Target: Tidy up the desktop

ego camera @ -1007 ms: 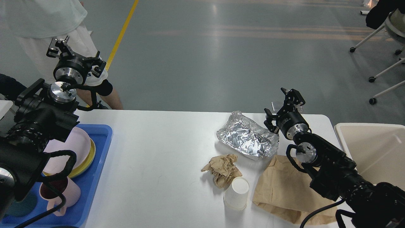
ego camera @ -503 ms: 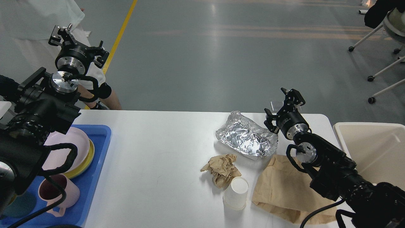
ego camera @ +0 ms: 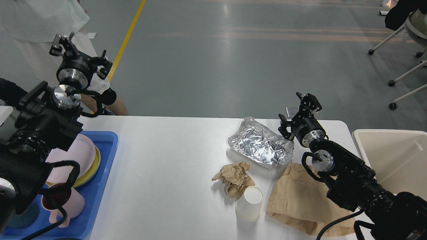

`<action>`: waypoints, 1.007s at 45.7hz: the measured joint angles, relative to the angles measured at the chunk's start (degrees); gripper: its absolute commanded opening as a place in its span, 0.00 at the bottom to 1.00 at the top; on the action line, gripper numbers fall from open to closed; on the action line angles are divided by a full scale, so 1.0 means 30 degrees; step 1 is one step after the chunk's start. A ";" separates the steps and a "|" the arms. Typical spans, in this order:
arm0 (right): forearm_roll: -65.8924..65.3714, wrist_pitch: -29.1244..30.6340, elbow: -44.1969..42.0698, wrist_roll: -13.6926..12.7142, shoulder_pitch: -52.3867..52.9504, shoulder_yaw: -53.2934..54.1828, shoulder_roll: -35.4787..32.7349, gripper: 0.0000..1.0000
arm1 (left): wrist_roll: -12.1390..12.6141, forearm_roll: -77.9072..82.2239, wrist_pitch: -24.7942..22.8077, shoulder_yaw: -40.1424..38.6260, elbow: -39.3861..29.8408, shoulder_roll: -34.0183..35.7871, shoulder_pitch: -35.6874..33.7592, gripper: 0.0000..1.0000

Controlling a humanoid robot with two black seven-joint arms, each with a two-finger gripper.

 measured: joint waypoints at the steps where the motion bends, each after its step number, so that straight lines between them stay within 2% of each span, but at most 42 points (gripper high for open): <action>1: -0.0002 0.0000 0.0000 0.0000 0.0000 0.0000 0.0000 1.00 | -0.0204 -0.0001 -0.0419 0.0208 0.0000 -0.0088 0.0299 0.96; 6: -0.0002 0.0000 0.0000 0.0000 0.0000 0.0000 -0.0001 1.00 | -0.1585 -0.0016 -0.2439 0.1058 0.0000 -0.0546 0.1993 0.96; 10: -0.0001 0.0000 -0.0008 0.0000 0.0000 0.0000 -0.0001 1.00 | -0.3207 -0.0034 -0.3526 0.1272 0.0003 -0.0812 0.3243 0.96; 17: 0.0001 0.0000 -0.0022 0.0000 0.0000 0.0000 0.0000 1.00 | -0.5889 -0.0040 -0.4344 0.1343 0.0003 -0.1311 0.3886 0.96; 21: -0.0001 0.0000 -0.0028 0.0000 0.0000 0.0000 0.0000 1.00 | -0.6797 -0.0040 -0.4545 0.1349 0.0003 -0.1408 0.3917 0.96; 25: 0.0000 0.0000 -0.0030 0.0000 0.0000 0.0000 -0.0001 1.00 | -0.7178 -0.0038 -0.4678 0.1363 0.0002 -0.1505 0.4041 0.96; 33: 0.0002 0.0000 -0.0029 0.0000 0.0000 0.0000 0.0000 1.00 | -0.7247 -0.0057 -0.5145 0.1379 0.0004 -0.1544 0.4423 0.96; 46: 0.0007 0.0000 -0.0029 0.0000 0.0000 0.0000 0.0000 1.00 | -0.7100 -0.0239 -0.3908 0.1296 0.0004 -0.1644 0.4585 0.96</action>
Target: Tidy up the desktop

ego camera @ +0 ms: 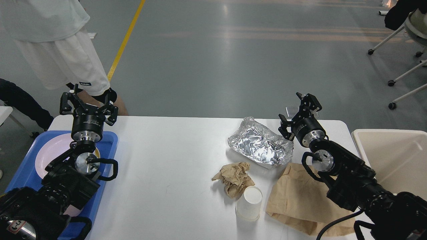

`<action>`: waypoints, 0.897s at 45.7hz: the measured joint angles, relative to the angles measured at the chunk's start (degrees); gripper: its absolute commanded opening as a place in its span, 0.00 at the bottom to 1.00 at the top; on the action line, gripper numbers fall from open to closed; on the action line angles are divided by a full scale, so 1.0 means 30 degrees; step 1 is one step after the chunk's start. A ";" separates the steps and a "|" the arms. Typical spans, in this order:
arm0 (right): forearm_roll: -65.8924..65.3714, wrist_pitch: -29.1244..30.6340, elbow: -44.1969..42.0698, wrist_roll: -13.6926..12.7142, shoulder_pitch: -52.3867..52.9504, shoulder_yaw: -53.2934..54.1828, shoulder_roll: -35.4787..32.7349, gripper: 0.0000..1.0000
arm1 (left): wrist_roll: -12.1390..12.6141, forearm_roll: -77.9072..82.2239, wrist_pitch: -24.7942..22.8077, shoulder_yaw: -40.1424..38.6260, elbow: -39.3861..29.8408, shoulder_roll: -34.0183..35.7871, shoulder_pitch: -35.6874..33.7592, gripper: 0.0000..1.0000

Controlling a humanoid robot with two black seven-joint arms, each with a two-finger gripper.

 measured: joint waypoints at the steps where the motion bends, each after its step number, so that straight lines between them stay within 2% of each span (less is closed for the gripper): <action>1: 0.0000 0.0000 0.0000 0.0000 0.0000 0.0000 0.0000 1.00 | 0.0009 0.0000 0.0120 0.0016 0.0000 -0.0005 -0.0001 0.96; 14: -0.0002 0.0000 0.0001 0.0000 0.0000 0.0000 0.0000 1.00 | 0.0031 0.0070 0.2339 0.0047 0.0000 -0.0041 -0.0321 0.96; 30: -0.0015 0.0000 0.0016 0.0000 0.0000 0.0000 0.0000 1.00 | -0.0073 0.0184 0.2588 0.0083 0.0001 -0.0016 -0.0327 0.96; 41: -0.0004 0.0000 0.0004 0.0000 0.0000 0.0000 0.0000 1.00 | -0.0170 0.0204 0.2099 0.0088 0.0001 -0.0070 -0.0115 0.96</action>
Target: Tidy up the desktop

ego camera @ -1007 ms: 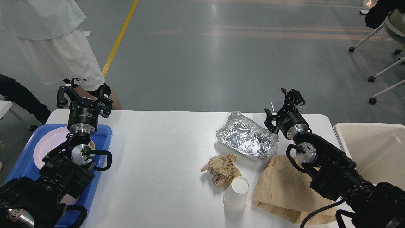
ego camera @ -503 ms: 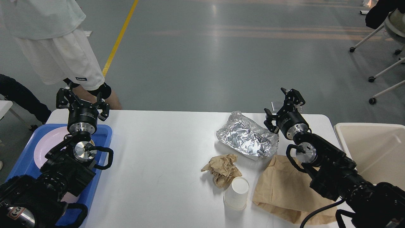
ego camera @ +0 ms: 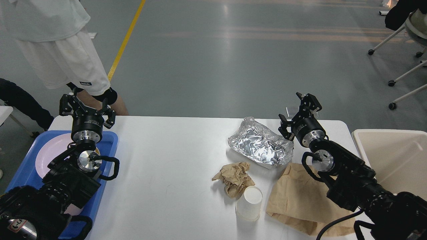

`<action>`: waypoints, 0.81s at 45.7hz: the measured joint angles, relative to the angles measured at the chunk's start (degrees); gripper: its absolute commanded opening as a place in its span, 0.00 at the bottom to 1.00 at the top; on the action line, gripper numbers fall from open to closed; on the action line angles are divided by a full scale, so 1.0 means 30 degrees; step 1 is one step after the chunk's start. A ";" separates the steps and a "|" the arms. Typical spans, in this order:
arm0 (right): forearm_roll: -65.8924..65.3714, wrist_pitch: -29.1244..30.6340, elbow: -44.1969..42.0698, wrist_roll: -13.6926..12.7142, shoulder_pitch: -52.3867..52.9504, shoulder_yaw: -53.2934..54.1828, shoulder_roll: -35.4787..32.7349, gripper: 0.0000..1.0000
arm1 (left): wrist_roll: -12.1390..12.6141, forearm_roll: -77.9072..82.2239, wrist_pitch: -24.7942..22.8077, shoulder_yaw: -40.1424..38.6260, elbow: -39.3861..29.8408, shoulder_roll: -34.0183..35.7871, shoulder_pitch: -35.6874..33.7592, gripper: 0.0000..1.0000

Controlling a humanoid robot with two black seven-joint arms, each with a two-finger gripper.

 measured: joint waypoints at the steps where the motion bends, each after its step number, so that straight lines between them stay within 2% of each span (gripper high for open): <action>1: 0.0001 0.0000 0.0000 0.0000 0.0000 0.0000 0.0000 1.00 | -0.0001 0.0000 -0.0024 -0.0001 0.0000 0.0000 0.0004 0.96; 37: -0.0008 0.0000 0.0030 0.0000 0.0000 0.0000 0.0000 1.00 | -0.0007 0.0001 -0.0087 -0.0009 0.0000 -0.0002 0.0020 0.96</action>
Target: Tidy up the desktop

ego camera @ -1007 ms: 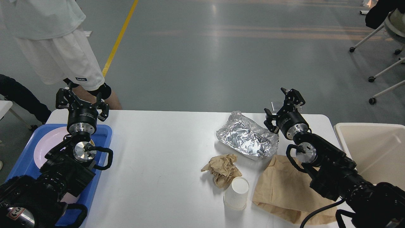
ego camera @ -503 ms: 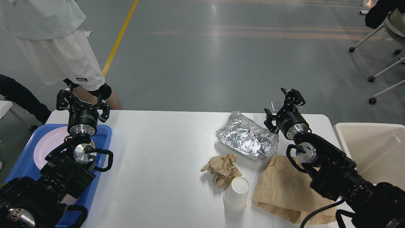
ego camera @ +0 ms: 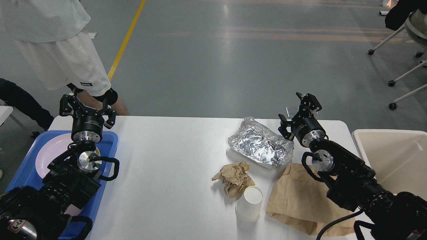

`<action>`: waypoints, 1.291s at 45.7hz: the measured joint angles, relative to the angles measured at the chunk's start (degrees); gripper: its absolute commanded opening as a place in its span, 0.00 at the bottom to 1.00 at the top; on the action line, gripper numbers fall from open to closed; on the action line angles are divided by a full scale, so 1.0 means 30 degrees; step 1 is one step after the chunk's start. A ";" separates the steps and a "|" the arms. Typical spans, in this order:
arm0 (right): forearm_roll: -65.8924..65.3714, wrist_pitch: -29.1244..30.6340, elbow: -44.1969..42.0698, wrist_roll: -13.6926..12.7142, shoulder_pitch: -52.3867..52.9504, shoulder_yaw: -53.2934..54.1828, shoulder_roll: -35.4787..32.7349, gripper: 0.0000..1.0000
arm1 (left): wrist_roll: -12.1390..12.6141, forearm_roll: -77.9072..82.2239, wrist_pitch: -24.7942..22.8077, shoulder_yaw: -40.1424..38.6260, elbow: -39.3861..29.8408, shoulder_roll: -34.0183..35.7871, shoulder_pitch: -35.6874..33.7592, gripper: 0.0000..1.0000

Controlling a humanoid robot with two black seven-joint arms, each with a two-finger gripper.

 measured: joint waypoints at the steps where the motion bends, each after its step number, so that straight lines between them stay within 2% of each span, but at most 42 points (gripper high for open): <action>1: 0.0000 0.0000 0.0000 0.0000 0.0000 0.0000 0.0000 1.00 | 0.0000 0.0000 0.0000 0.0000 0.0000 0.0000 0.0000 0.96; 34: -0.0002 0.0034 -0.0001 -0.0136 0.0050 -0.0039 -0.0207 1.00 | 0.0000 0.0000 0.0000 0.0000 0.0000 0.0000 -0.0001 0.96; 43: -0.0007 0.0055 0.0147 -0.0145 0.1316 -0.0002 -0.1512 1.00 | 0.0000 0.0000 -0.0001 0.0007 0.0000 0.0000 -0.0001 0.96; 59: -0.0005 0.0072 0.0103 -0.0169 0.2304 0.0000 -0.2364 1.00 | 0.0000 0.0000 -0.0001 0.0002 0.0000 0.0000 -0.0001 0.96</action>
